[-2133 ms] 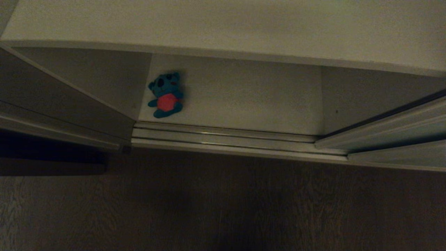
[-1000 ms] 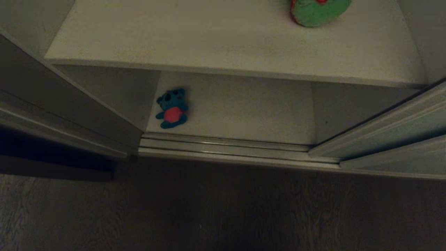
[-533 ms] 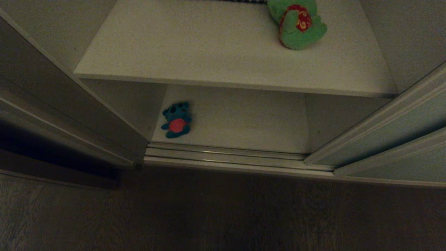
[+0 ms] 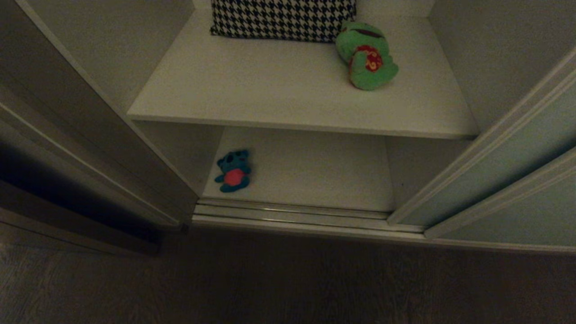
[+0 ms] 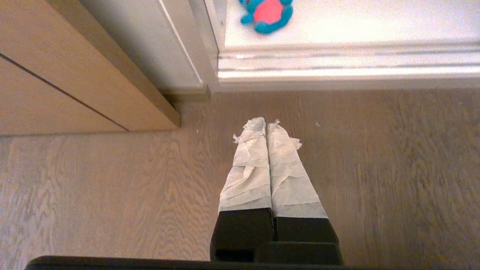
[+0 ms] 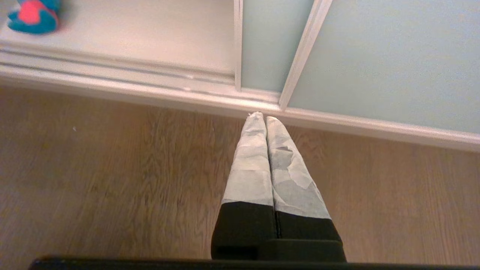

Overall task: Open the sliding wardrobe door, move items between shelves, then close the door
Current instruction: Place the green doll on the lower shelf

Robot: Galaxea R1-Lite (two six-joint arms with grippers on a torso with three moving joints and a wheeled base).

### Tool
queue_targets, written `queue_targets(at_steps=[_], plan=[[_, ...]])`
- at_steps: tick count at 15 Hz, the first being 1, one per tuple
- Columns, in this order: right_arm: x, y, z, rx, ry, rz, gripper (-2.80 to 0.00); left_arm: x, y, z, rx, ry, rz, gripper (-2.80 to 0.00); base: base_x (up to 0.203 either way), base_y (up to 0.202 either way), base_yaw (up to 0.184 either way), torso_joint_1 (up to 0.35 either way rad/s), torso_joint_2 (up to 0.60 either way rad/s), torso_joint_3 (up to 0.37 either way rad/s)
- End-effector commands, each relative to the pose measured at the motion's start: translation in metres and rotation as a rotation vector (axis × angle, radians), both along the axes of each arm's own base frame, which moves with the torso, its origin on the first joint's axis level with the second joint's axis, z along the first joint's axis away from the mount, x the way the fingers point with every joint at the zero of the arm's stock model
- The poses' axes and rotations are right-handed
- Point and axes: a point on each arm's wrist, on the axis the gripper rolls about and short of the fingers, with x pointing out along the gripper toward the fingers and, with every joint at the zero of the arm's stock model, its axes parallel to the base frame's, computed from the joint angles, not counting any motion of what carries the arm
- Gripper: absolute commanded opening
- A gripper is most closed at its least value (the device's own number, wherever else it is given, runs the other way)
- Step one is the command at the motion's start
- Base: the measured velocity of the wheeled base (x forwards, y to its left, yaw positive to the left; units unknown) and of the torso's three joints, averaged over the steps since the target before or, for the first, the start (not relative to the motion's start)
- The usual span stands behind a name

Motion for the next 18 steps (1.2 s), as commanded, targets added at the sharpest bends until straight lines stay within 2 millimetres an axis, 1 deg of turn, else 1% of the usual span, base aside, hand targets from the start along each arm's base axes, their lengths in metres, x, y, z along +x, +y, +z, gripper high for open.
queue_targets(at_steps=[1, 7, 18], plan=[[-0.0002, 0.0000, -0.0005, 0.000, -0.003, -0.001, -2.80, 0.0003, 0.0000, 0.0001, 0.002, 0.005, -0.001, -2.80, 0.000, 0.000, 0.000, -0.001, 0.01, 0.193], [-0.0002, 0.0000, -0.0005, 0.000, -0.003, 0.001, -2.80, 0.0003, 0.0000, 0.0003, 0.002, 0.003, -0.001, -2.80, 0.000, 0.000, 0.000, 0.005, 0.00, 0.205], [-0.0002, 0.0000, -0.0005, 0.000, -0.003, -0.001, -2.80, 0.0002, -0.0001, 0.0003, 0.011, 0.001, -0.002, -2.80, 0.000, 0.000, 0.000, 0.001, 0.00, 0.032]])
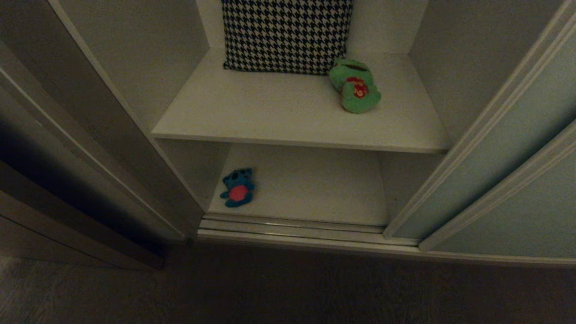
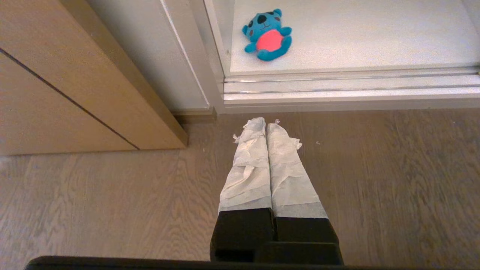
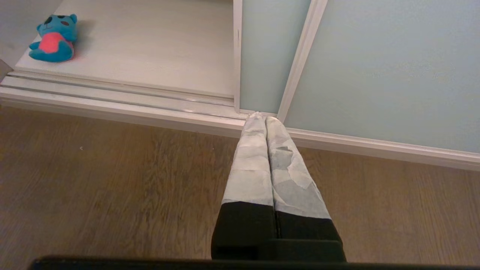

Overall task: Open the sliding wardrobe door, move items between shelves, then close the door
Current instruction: Place the green doll on the lower shelf

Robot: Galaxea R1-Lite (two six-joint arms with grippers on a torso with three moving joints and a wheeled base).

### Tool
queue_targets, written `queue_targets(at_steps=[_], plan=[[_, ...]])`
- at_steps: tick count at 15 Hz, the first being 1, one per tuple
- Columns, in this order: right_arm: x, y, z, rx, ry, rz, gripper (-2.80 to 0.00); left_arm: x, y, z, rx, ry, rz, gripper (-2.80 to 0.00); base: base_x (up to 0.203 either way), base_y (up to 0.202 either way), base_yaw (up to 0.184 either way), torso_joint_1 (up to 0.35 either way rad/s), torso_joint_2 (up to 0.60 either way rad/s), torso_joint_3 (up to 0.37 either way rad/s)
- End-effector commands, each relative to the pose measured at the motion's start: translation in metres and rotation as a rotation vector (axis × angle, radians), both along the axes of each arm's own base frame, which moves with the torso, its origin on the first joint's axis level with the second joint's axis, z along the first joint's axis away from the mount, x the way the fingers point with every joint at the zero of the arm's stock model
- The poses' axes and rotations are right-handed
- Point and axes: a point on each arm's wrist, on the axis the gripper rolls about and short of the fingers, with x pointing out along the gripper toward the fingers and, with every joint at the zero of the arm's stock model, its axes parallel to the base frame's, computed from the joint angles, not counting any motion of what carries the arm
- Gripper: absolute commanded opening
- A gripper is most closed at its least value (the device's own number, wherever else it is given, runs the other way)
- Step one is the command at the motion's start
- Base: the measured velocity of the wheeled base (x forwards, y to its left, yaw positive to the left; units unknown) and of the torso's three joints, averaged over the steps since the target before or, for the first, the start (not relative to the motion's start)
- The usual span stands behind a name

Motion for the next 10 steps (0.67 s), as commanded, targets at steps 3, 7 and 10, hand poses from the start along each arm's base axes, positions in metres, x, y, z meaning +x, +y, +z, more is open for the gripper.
queue_targets(at_steps=[3, 7, 10], plan=[[0.0000, 0.0000, -0.0005, -0.001, -0.001, 0.001, -2.80, 0.0001, 0.0000, 0.0000, -0.008, 0.002, -0.001, -2.80, 0.000, 0.000, 0.000, 0.000, 0.00, 0.000], [-0.0001, 0.0000, -0.0005, -0.001, -0.002, 0.001, -2.80, 0.0001, 0.0000, 0.0000, -0.011, 0.003, -0.001, -2.80, 0.000, 0.000, 0.000, 0.000, 0.00, 0.000], [0.0000, 0.0000, -0.0005, -0.001, 0.000, 0.002, -2.80, 0.0002, 0.0000, -0.0004, -0.013, 0.004, 0.000, -2.80, 0.003, 0.119, -0.005, 0.004, 0.00, 0.002]])
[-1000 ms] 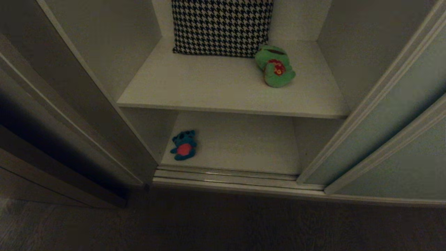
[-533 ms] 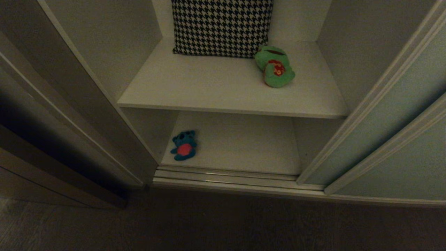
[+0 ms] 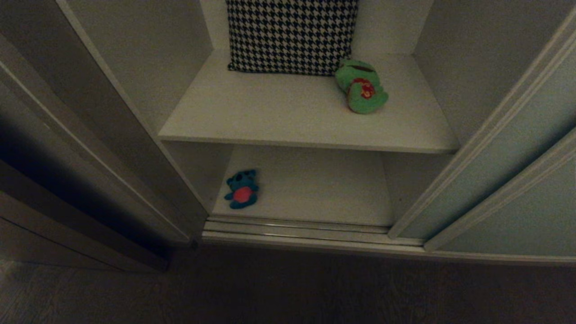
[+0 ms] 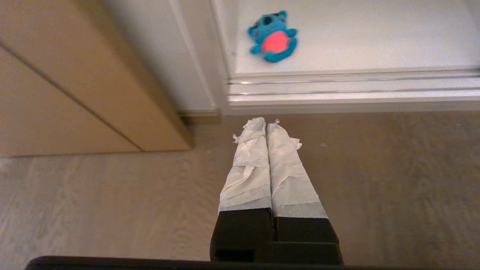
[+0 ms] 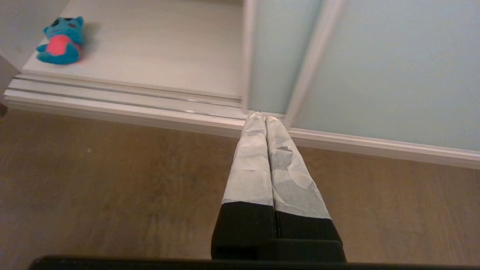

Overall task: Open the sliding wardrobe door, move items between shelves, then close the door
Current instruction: Place the green doll on the lower shelf

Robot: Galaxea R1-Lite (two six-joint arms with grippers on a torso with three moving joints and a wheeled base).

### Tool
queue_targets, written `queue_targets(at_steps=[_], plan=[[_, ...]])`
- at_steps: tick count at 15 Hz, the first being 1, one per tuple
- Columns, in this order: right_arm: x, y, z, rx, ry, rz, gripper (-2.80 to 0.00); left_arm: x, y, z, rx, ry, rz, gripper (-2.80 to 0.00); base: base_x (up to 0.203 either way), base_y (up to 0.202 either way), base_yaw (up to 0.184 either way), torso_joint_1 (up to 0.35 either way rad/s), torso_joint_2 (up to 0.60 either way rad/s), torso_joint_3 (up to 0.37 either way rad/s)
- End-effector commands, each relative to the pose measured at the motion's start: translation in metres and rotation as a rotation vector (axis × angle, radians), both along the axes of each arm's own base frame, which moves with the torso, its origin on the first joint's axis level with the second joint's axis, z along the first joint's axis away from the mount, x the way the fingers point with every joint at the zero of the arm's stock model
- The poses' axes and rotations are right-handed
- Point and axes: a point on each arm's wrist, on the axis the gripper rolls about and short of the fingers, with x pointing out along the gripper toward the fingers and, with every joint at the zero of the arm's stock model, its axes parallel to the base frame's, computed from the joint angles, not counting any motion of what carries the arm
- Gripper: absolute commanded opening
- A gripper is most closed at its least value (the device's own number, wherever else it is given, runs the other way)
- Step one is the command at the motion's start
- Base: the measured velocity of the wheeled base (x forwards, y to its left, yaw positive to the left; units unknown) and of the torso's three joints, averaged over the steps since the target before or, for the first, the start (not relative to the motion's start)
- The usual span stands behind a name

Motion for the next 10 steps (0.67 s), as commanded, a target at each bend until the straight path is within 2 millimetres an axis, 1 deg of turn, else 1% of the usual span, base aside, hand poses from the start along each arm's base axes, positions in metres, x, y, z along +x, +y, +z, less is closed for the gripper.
queue_targets(at_steps=[1, 10], plan=[[-0.0001, 0.0000, -0.0005, -0.001, -0.002, 0.001, -2.80, 0.0002, 0.0000, -0.0002, 0.002, 0.003, 0.001, -2.80, 0.000, 0.197, 0.000, 0.006, 0.00, 0.002], [0.0000, 0.0000, -0.0005, -0.001, 0.000, 0.000, -2.80, 0.0002, 0.0000, -0.0002, 0.003, 0.004, 0.001, -2.80, 0.000, 0.194, -0.002, 0.005, 0.00, 0.002]])
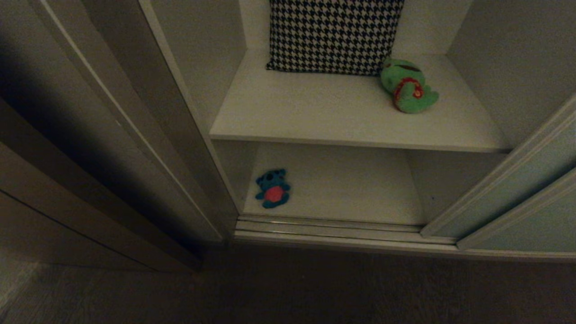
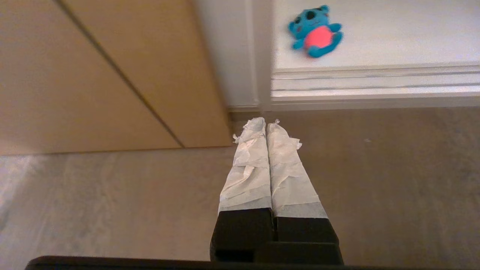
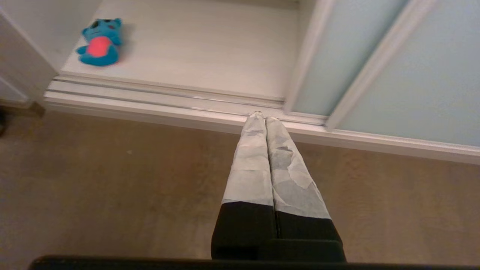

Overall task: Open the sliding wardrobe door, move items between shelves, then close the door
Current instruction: Place the green doll on the lower shelf

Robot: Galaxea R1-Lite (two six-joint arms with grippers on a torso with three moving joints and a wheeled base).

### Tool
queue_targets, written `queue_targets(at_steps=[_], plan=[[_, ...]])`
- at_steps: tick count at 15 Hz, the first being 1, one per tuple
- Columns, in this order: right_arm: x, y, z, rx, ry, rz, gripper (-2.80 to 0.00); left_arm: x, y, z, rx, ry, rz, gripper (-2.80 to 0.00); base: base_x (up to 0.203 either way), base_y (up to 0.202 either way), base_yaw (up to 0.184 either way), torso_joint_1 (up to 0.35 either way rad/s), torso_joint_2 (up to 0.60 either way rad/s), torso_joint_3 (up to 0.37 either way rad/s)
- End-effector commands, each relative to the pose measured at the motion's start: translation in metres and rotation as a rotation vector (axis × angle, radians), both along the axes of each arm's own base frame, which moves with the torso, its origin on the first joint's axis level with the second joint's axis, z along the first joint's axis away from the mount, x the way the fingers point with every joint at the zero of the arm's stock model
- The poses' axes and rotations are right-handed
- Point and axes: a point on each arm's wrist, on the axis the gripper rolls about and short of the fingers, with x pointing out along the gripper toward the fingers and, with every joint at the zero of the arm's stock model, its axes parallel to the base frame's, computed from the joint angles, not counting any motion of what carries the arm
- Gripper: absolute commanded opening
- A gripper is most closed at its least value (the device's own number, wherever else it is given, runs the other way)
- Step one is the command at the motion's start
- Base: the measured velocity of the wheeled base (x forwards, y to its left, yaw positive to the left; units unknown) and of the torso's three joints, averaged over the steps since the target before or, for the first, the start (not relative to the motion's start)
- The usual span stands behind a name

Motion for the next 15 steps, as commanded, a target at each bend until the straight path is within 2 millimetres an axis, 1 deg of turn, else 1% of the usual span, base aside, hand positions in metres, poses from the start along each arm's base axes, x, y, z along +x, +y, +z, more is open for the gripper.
queue_targets(at_steps=[1, 11, 13, 15], plan=[[-0.0001, 0.0000, -0.0005, -0.001, -0.002, 0.000, -2.80, 0.0001, 0.0000, 0.0000, 0.000, 0.002, 0.000, -2.80, 0.000, 0.194, -0.001, 0.006, 0.00, 0.002], [-0.0001, 0.0000, -0.0005, -0.001, -0.001, 0.002, -2.80, 0.0001, 0.0000, 0.0000, -0.001, 0.002, 0.000, -2.80, 0.000, 0.192, -0.002, 0.002, 0.00, 0.003], [-0.0001, 0.0000, -0.0005, 0.000, -0.001, 0.002, -2.80, 0.0001, 0.0000, 0.0000, -0.006, 0.002, 0.001, -2.80, 0.000, 0.097, 0.004, 0.003, 0.00, 0.003], [0.0000, 0.0000, -0.0005, -0.001, -0.001, 0.001, -2.80, 0.0001, 0.0000, 0.0000, -0.009, 0.002, 0.001, -2.80, 0.000, 0.000, 0.000, 0.000, 0.00, 0.000]])
